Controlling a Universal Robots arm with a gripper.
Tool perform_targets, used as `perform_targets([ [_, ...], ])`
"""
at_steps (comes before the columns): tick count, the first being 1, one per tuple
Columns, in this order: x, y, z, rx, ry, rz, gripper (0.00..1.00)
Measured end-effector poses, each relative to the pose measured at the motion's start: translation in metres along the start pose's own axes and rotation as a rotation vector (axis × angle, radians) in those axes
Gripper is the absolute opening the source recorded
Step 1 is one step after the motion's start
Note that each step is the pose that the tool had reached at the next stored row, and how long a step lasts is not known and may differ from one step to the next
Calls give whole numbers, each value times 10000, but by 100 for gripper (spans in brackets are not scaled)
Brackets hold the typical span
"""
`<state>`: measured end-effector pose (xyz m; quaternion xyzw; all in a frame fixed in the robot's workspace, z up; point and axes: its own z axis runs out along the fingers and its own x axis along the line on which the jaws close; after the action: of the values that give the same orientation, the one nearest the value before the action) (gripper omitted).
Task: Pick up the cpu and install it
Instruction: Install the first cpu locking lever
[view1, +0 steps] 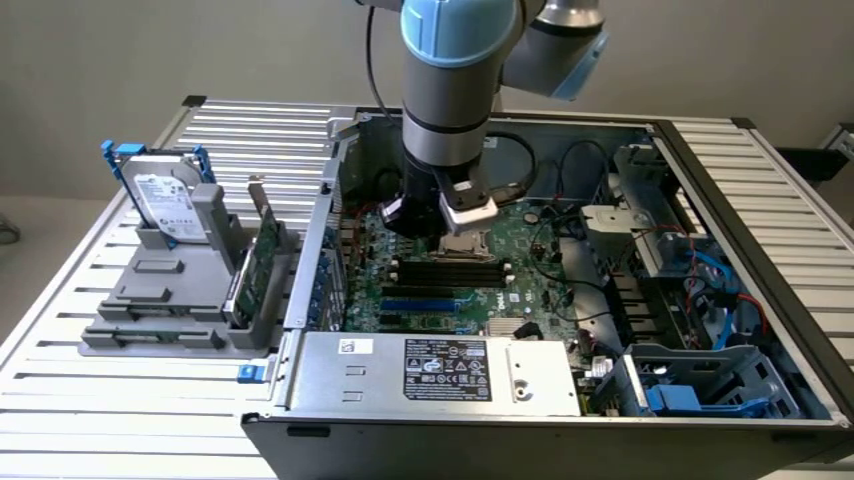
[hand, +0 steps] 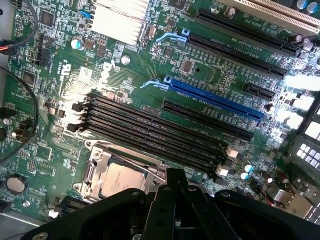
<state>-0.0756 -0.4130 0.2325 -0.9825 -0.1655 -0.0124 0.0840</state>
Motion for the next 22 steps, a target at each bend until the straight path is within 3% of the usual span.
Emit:
perform_targets([
  [2,0,4,26,7,1,29,11],
  [5,-3,8,56,21,-45,114,11],
  [14,-16,11,113,122,-330,440,11],
  [16,-14,6,123,144,-350,463,11],
  [22,-5,-17,142,242,-335,498,11],
])
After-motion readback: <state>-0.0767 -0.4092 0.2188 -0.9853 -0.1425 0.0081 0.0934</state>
